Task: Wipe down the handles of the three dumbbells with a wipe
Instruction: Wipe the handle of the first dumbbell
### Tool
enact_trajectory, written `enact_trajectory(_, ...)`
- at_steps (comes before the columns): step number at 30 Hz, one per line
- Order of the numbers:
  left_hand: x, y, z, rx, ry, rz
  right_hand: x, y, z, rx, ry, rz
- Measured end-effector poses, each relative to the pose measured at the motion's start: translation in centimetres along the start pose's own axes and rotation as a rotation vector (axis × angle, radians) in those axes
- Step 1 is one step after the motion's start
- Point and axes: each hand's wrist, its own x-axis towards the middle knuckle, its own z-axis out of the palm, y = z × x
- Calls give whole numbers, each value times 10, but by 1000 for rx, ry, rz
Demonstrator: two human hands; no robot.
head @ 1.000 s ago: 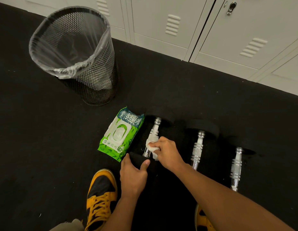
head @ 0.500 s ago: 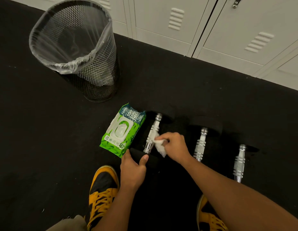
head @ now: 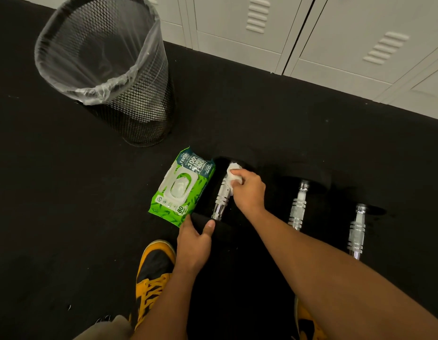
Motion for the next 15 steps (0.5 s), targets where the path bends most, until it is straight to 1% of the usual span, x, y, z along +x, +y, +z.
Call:
enact_trajectory(4,2,0,0,-11,3,8,-2,5,-4,106,-55,95)
enact_trajectory(9,0,0,0,-7,2,-1,-17,17,-2,164,-116,187)
enact_trajectory(12,0,1,0,-2,6,-4,-25,25,3,142,-159,233)
enact_trajectory(15,0,1,0,6,13,-4,-33,32,6,77,-239,278)
